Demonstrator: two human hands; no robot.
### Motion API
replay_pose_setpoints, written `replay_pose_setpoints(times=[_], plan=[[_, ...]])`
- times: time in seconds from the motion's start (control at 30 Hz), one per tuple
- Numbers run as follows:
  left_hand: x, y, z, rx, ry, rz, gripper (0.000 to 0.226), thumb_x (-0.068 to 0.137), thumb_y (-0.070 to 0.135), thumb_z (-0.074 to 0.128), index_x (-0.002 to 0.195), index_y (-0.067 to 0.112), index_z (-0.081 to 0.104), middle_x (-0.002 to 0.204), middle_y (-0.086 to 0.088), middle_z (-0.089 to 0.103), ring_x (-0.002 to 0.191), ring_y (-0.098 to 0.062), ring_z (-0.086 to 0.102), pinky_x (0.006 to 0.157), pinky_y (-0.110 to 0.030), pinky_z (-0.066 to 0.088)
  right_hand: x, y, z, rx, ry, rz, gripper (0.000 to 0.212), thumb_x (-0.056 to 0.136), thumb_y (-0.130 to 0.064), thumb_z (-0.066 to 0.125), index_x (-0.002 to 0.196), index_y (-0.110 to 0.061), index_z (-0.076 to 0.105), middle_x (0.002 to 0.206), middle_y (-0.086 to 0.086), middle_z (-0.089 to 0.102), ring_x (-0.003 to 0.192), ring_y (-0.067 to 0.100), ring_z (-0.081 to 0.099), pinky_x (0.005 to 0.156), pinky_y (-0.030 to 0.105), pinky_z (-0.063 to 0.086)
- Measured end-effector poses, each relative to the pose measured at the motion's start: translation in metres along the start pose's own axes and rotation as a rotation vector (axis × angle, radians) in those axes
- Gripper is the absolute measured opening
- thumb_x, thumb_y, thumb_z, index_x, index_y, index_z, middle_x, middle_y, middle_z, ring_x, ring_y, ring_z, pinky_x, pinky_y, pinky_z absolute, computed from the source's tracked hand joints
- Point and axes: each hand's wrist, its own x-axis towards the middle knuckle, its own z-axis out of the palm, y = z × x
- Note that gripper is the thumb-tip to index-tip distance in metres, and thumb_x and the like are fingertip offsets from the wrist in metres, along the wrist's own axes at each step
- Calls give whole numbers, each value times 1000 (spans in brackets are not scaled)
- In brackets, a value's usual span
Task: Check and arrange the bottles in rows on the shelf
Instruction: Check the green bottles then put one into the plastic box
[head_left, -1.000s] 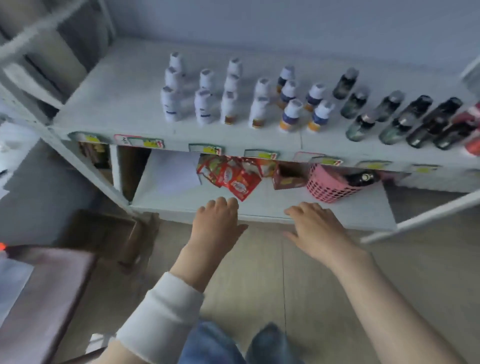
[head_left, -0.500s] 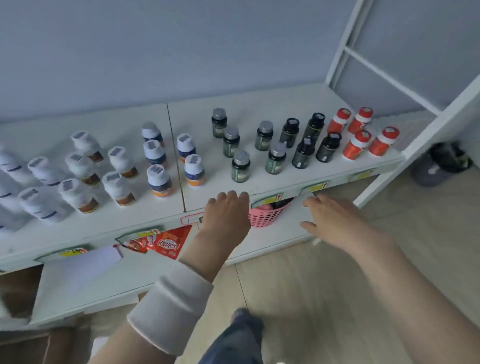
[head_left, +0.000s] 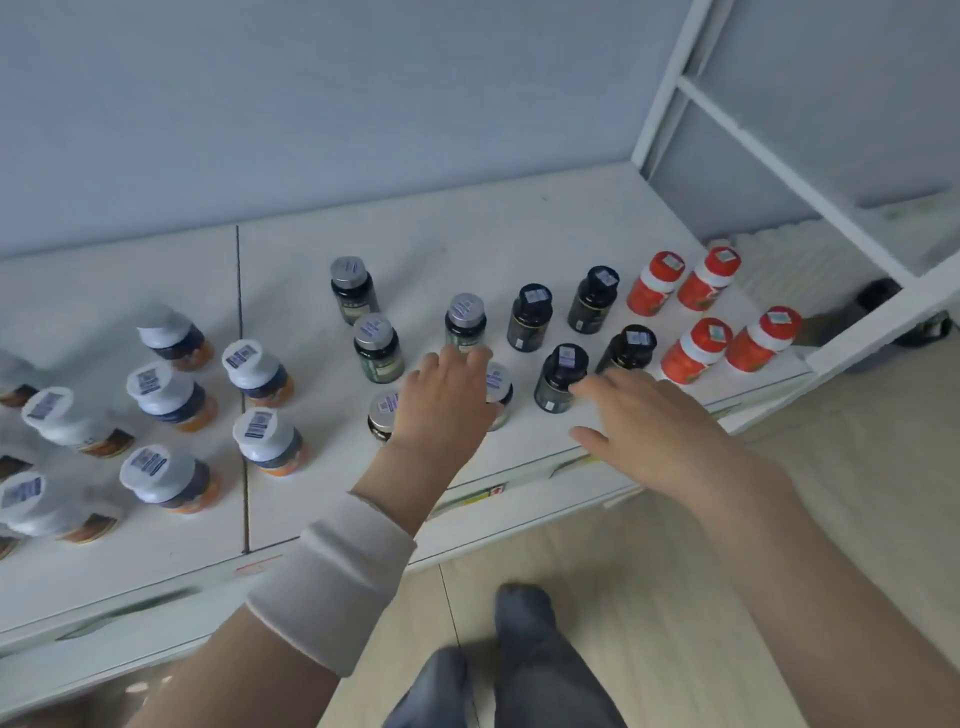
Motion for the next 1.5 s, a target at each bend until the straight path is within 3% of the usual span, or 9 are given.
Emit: replay_pose_setpoints(times=[0.23, 0.37, 0.47, 0.67, 0.83, 1.0, 1.2, 1.37, 1.5], plan=[[24, 5, 27, -291, 46, -165, 40, 87, 34, 60, 122, 20, 48, 117, -4, 51, 106, -25, 51, 80, -33, 42, 49, 41, 0, 136, 87, -168, 41, 94, -38, 44, 129, -18, 45, 127, 2, 52, 117, 22, 47, 84, 32, 43], [12, -14, 0, -1077, 212, -367, 18, 85, 25, 65, 100, 21, 57, 96, -5, 63, 85, -21, 62, 74, -30, 53, 69, 45, 4, 638, 150, -179, 43, 91, -34, 52, 131, -21, 45, 124, -5, 54, 101, 16, 58, 83, 24, 44], [-3, -10, -21, -1512, 194, -280, 22, 84, 24, 64, 104, 17, 57, 100, -4, 65, 90, -17, 63, 76, -24, 54, 71, 34, 3, 1145, -151, -181, 58, 83, -49, 46, 134, -23, 38, 113, -6, 58, 84, 17, 67, 76, 31, 55], [-15, -7, -24, -1541, 212, -196, 32, 85, 34, 53, 114, 21, 55, 110, 10, 68, 104, -14, 62, 86, -29, 53, 57, 23, 11, 1587, -152, -343, 33, 82, -17, 55, 114, -14, 48, 93, 14, 60, 62, 19, 61, 56, 27, 51], [-18, -13, -27, -1462, 255, -55, 33, 76, 27, 68, 106, 17, 58, 104, 6, 66, 99, -12, 61, 80, -22, 51, 57, 20, 11, 1714, -245, -343, 65, 70, -49, 72, 123, -23, 45, 107, 13, 61, 72, 25, 66, 60, 30, 54], [-22, -14, -32, -1436, 203, 31, 56, 74, 44, 71, 121, 20, 50, 125, -3, 59, 116, -16, 56, 84, -23, 50, 54, 18, 10, 1616, -73, -392, 40, 75, -8, 63, 111, -21, 52, 106, 4, 61, 89, 14, 65, 72, 23, 54], [-23, -14, -30, -1490, 203, -3, 38, 79, 33, 68, 114, 23, 58, 117, 5, 65, 114, -14, 58, 87, -26, 49, 48, 18, 13, 1699, -119, -342, 47, 74, -26, 72, 114, -21, 48, 113, 8, 61, 92, 21, 68, 70, 25, 56], [-22, -8, -26, -1569, 195, -38, 36, 81, 25, 67, 116, 29, 59, 119, 3, 65, 116, -18, 57, 86, -29, 52, 46, 21, 11, 1663, -9, -384, 46, 75, 0, 60, 114, -18, 44, 106, -10, 64, 97, 4, 62, 80, 16, 50], [-20, -6, -23, -1660, 164, -24, 41, 79, 17, 61, 117, 34, 61, 128, 6, 60, 118, -16, 56, 88, -28, 50, 47, 21, 15, 1730, -45, -297, 48, 78, -8, 65, 120, -15, 42, 119, 15, 57, 90, 12, 67, 78, 24, 56]])
